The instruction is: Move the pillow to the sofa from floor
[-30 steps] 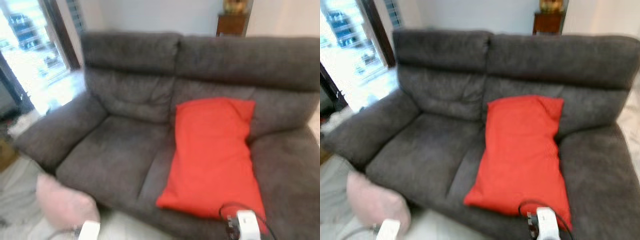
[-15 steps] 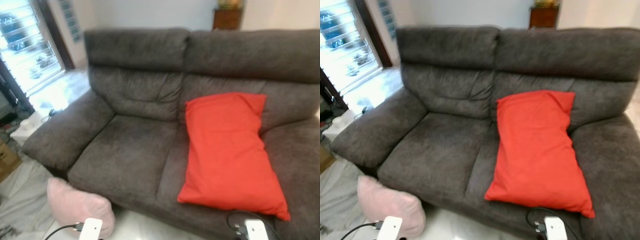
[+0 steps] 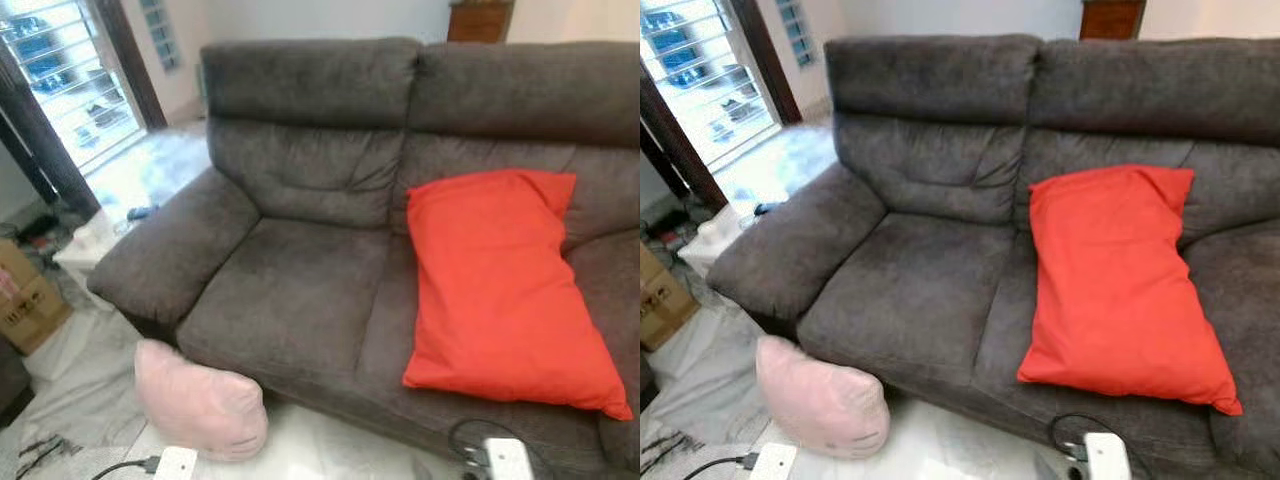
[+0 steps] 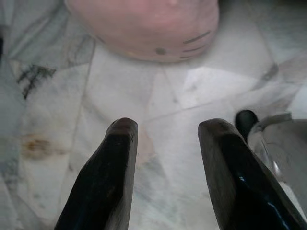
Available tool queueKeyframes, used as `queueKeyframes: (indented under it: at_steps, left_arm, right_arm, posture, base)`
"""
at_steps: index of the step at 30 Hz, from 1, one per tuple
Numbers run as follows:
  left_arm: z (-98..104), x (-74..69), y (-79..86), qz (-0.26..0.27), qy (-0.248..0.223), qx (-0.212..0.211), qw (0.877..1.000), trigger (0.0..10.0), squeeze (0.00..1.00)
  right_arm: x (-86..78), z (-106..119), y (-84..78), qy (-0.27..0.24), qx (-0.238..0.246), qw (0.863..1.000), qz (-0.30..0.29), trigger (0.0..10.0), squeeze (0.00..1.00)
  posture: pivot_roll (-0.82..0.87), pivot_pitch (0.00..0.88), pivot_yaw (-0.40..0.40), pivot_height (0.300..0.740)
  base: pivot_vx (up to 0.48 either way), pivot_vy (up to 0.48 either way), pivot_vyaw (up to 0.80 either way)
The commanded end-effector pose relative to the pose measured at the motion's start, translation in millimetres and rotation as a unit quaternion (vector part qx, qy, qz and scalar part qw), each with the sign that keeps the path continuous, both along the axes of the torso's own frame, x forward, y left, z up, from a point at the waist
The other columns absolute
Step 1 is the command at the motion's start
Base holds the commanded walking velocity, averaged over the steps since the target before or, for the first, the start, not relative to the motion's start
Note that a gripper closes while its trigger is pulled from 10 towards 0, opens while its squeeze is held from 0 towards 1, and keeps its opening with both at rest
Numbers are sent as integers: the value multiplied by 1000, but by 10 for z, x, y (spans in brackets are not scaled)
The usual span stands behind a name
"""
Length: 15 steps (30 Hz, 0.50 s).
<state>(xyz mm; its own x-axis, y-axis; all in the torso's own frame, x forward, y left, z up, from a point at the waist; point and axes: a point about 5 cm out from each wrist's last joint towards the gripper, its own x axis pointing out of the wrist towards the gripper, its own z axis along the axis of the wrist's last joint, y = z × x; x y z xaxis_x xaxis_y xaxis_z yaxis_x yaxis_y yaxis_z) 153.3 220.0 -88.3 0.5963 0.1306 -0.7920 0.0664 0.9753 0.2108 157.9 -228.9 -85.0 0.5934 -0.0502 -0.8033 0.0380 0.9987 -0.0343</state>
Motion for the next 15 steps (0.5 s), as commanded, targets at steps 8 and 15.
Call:
queueKeyframes:
  at_steps: [8,15]
  left_arm:
    - [21,62,-41,1,-14,-3,1000,10000,0]
    - [22,54,-31,2,-16,-5,1000,10000,0]
  right_arm:
    - [-32,-40,100,9,-2,1000,-2,10000,0]
    - [-60,10,-123,2,-8,1000,-9,10000,0]
  posture:
    - [-55,31,91,740]
    - [-58,22,89,740]
  base:
    - [0,328,0]
    - [0,326,-571]
